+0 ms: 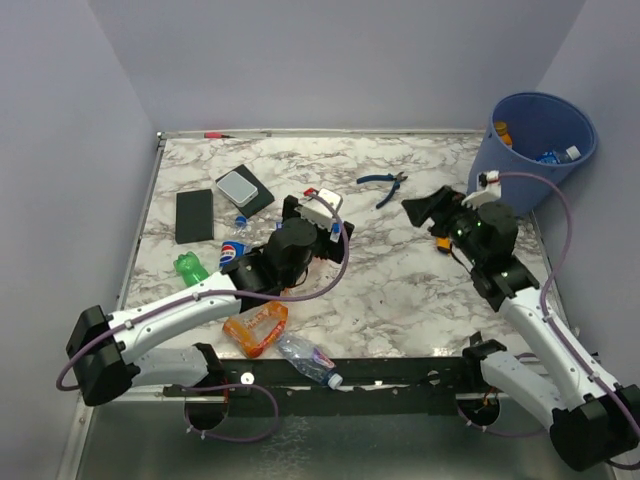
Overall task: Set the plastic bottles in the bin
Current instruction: Place the plastic bottle in the trash bin, then pick up the plastic bottle at the center of the board.
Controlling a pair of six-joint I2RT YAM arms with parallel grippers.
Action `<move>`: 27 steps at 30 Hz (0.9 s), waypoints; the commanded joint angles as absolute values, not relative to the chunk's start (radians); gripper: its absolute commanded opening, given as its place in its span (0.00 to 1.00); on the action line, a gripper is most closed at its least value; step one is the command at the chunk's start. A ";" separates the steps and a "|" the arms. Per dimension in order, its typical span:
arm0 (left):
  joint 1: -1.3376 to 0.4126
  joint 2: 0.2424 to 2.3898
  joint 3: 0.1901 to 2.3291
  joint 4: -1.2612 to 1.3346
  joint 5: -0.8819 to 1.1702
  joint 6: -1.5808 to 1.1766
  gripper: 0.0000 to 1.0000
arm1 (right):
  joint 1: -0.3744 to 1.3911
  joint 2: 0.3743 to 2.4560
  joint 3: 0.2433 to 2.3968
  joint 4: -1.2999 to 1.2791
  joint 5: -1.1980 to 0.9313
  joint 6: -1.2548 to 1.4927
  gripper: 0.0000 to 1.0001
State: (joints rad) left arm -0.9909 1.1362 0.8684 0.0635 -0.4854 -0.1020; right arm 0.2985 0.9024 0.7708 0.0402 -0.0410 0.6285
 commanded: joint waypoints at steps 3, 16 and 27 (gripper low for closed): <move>-0.991 1.325 1.028 -0.475 -0.548 0.059 0.99 | 0.303 0.700 0.534 -0.053 -0.137 0.726 0.86; -0.929 1.660 1.152 -0.597 -0.519 0.092 0.99 | 0.303 0.514 0.484 -0.242 -0.123 0.688 0.88; -0.916 1.779 1.160 -0.597 -0.554 0.083 0.95 | 0.303 0.500 0.499 -0.278 -0.103 0.683 0.88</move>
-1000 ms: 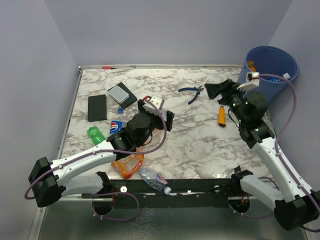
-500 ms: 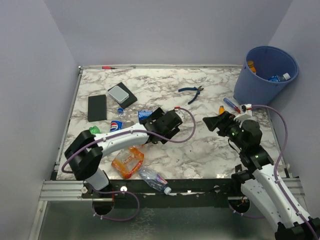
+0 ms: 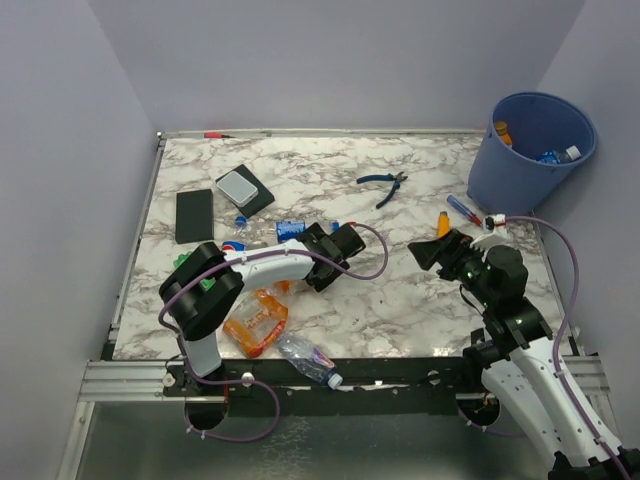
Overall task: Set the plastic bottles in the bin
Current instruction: Pick up the plastic bottle at the center of the board.
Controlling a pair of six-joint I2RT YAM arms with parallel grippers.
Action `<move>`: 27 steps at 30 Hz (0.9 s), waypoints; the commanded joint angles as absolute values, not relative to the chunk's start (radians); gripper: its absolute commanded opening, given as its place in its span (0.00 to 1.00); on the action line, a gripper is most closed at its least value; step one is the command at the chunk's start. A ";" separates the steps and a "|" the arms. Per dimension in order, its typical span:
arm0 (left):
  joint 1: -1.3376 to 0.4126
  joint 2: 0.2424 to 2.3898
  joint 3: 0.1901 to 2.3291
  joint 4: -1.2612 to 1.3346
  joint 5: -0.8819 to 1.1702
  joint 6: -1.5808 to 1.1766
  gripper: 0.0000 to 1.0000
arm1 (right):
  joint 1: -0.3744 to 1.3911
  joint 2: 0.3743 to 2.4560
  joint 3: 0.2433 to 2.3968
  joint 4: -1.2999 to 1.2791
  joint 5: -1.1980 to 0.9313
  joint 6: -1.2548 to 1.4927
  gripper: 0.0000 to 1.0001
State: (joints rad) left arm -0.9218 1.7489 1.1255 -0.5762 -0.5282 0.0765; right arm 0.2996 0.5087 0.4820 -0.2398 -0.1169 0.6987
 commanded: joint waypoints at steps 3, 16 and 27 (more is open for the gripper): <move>-0.915 1.792 1.168 -0.596 -0.552 0.081 0.89 | 0.303 0.502 0.505 -0.281 -0.101 0.680 0.88; -0.917 1.651 1.224 -0.594 -0.544 0.030 0.46 | 0.302 0.492 0.606 -0.339 -0.094 0.653 0.89; -0.882 1.179 0.936 0.036 0.138 -0.008 0.40 | 0.302 0.521 0.717 -0.213 -0.357 0.559 0.89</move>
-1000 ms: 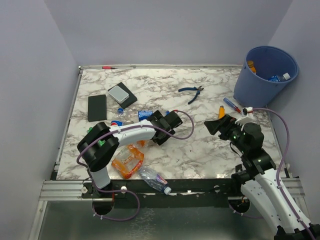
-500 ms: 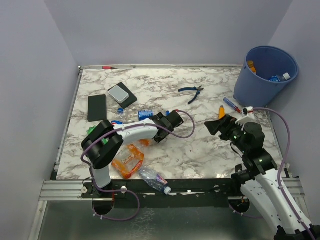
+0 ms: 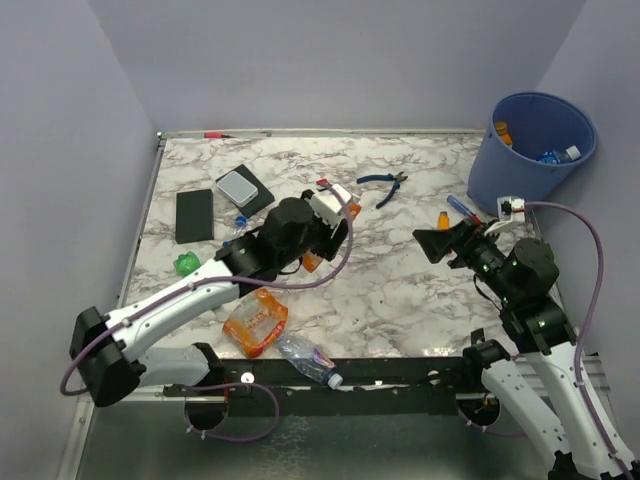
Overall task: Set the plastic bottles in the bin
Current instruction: Pick up the plastic bottle at the center of the board, then place the plastic bottle in the trash bin.
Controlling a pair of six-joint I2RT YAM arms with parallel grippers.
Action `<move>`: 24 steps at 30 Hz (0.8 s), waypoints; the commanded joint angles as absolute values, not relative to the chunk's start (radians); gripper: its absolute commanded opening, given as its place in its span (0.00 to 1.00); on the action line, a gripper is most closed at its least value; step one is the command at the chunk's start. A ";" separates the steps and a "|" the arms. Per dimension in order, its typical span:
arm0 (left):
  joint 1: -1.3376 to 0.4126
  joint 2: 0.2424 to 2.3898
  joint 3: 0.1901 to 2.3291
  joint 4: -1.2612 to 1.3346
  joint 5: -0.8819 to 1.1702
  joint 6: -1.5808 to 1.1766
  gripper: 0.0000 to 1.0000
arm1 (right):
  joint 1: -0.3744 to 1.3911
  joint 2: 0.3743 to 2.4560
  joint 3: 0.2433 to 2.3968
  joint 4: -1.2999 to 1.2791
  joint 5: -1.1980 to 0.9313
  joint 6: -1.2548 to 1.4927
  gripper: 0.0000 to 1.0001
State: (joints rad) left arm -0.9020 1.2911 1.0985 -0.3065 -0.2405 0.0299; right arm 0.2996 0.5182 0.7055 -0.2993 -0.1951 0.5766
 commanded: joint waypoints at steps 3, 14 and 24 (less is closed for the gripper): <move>-0.866 1.078 0.778 0.345 0.320 -0.117 0.41 | 0.303 0.529 0.688 -0.044 -0.496 0.648 0.89; -0.857 1.059 0.515 0.923 0.430 -0.328 0.41 | 0.313 0.671 0.703 0.305 -0.650 0.811 0.88; -0.856 1.058 0.428 1.060 0.385 -0.356 0.41 | 0.530 0.763 0.744 0.337 -0.483 0.728 0.86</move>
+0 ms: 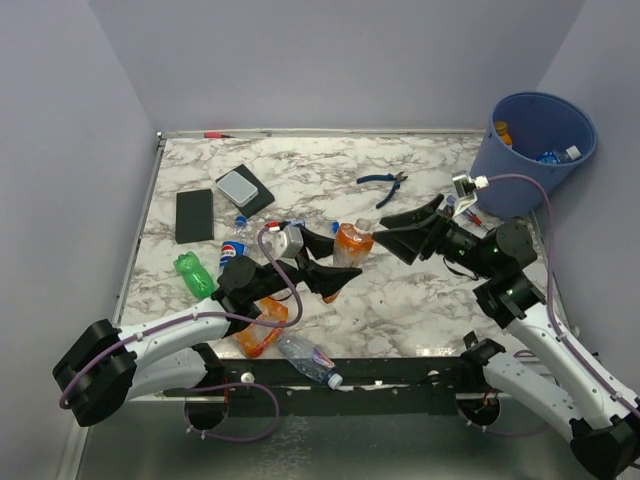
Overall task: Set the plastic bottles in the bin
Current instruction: Place the plastic bottle in the trash bin.
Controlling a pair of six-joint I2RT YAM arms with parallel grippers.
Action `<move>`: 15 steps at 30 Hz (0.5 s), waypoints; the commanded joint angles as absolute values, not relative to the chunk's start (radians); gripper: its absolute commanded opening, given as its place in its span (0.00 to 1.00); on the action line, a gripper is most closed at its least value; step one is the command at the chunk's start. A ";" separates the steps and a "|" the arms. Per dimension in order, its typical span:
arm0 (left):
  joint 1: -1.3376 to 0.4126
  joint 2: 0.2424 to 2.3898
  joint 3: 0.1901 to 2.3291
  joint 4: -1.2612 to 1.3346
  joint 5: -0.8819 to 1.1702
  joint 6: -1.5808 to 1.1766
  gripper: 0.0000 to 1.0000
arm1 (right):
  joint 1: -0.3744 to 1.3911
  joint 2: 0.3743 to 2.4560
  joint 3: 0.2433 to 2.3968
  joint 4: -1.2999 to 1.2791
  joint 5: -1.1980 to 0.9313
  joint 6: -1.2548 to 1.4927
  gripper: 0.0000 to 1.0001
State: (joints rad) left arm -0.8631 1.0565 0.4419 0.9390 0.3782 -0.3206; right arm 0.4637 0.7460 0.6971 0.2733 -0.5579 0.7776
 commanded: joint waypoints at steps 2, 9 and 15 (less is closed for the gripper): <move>-0.857 1.054 0.424 1.059 0.383 -0.357 0.40 | 0.566 0.785 0.762 0.340 -0.454 0.701 0.86; -0.857 1.050 0.418 1.060 0.379 -0.358 0.40 | 0.721 0.935 0.854 0.245 -0.322 0.598 0.64; -0.858 1.037 0.410 1.060 0.365 -0.351 0.40 | 0.732 0.962 0.861 0.226 -0.280 0.601 0.37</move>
